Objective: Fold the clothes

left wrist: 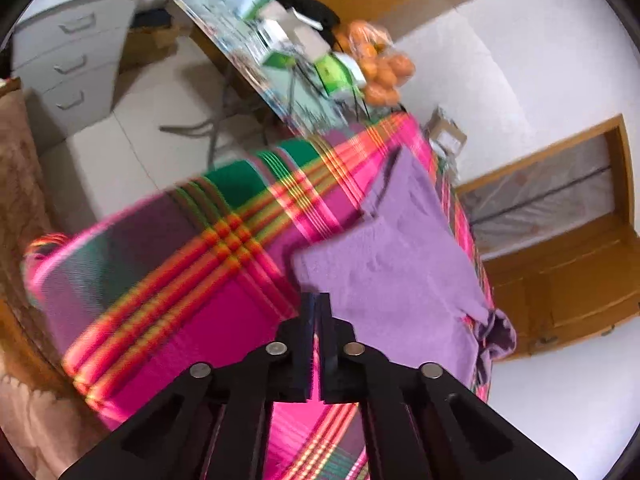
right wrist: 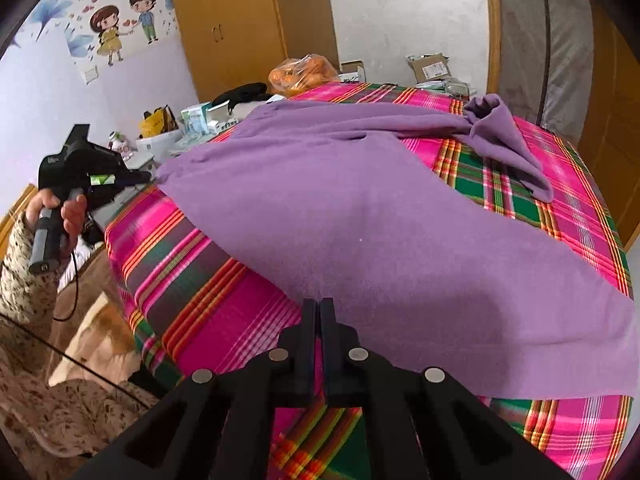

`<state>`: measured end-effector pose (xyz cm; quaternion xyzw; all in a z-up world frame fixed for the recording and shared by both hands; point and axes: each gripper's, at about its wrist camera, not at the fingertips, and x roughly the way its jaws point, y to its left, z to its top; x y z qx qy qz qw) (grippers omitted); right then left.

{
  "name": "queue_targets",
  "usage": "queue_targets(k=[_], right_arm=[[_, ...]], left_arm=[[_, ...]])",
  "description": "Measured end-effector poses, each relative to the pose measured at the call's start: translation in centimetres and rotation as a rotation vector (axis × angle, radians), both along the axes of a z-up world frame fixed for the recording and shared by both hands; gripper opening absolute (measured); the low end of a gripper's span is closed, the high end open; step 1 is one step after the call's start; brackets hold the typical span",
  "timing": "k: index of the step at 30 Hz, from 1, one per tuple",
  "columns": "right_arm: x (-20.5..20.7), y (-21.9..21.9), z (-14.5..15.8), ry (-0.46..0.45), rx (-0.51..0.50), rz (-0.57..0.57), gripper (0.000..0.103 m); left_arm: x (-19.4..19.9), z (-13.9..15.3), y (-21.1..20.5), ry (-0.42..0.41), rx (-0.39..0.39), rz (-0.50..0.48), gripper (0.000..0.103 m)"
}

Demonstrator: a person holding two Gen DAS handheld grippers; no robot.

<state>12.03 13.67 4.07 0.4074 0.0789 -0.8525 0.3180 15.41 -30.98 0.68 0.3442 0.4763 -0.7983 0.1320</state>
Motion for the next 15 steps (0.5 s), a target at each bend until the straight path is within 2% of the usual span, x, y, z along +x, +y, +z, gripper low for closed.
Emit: queue_targets(k=[4, 10, 14, 15], right_arm=[[-0.5, -0.4, -1.4, -0.026, 0.024, -0.013, 0.002], [-0.5, -0.9, -2.3, -0.018, 0.072, -0.009, 0.003], [-0.5, -0.2, -1.7, -0.042, 0.038, 0.002, 0.004], [-0.3, -0.2, -1.0, -0.02, 0.033, 0.009, 0.004]], left_arm=[[0.7, -0.2, -0.7, -0.021, -0.016, 0.02, 0.0], [0.2, 0.1, 0.2, -0.029, -0.037, -0.014, 0.001], [0.0, 0.9, 0.9, -0.036, -0.081, -0.034, 0.004], [0.0, 1.0, 1.0, -0.033, -0.084, -0.039, 0.005]])
